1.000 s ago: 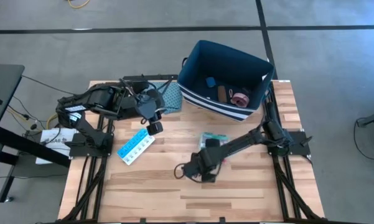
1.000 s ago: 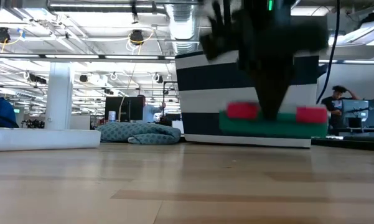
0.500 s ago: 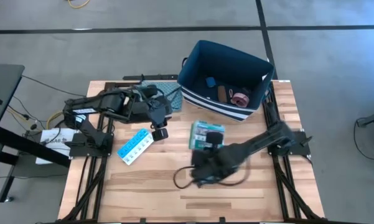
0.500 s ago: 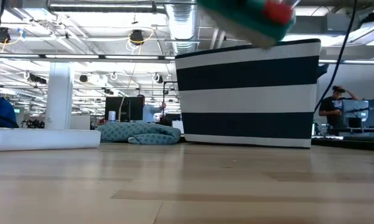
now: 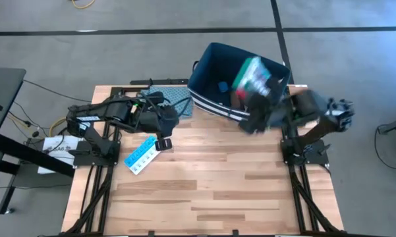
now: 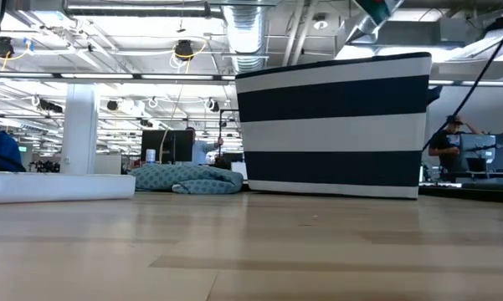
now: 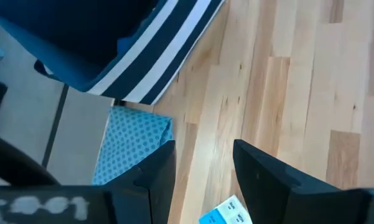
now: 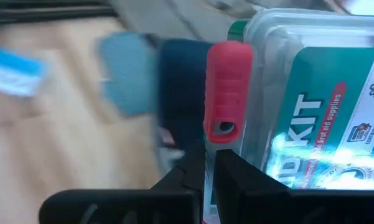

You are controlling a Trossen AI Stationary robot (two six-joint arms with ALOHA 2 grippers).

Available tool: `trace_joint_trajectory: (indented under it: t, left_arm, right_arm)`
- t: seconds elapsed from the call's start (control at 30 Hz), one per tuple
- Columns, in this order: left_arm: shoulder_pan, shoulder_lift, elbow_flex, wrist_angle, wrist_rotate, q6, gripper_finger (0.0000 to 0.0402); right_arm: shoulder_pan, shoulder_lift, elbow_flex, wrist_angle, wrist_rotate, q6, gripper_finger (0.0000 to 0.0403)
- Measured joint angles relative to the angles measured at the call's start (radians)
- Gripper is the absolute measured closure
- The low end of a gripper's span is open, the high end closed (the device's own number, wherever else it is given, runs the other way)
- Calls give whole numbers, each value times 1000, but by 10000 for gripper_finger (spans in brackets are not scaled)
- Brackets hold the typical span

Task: Pick & place medical supplies in basket/bin
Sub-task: Put the blue first aid kit into the blue basket

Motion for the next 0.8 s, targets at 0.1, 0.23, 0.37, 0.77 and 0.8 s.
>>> trace_joint_trajectory:
  t: [0.1, 0.23, 0.37, 0.77, 0.8]
  left_arm:
    - [-6, -7, 0, 0, -9, 27, 251]
    - [-6, -8, 0, 0, -51, 77, 252]
    - [-6, -8, -2, 1, -75, 116, 252]
    - [-3, -8, -5, 1, -112, 120, 252]
    - [-3, -8, -5, 0, -114, 121, 252]
  right_arm:
    - [-120, -96, -110, 2, -10, -14, 392]
    - [-296, -201, -315, 92, -82, -62, 391]
    - [-443, -275, -537, 355, -270, -230, 393]
    - [-773, -135, -770, 546, -662, -294, 395]
    - [-785, -113, -771, 543, -710, -295, 395]
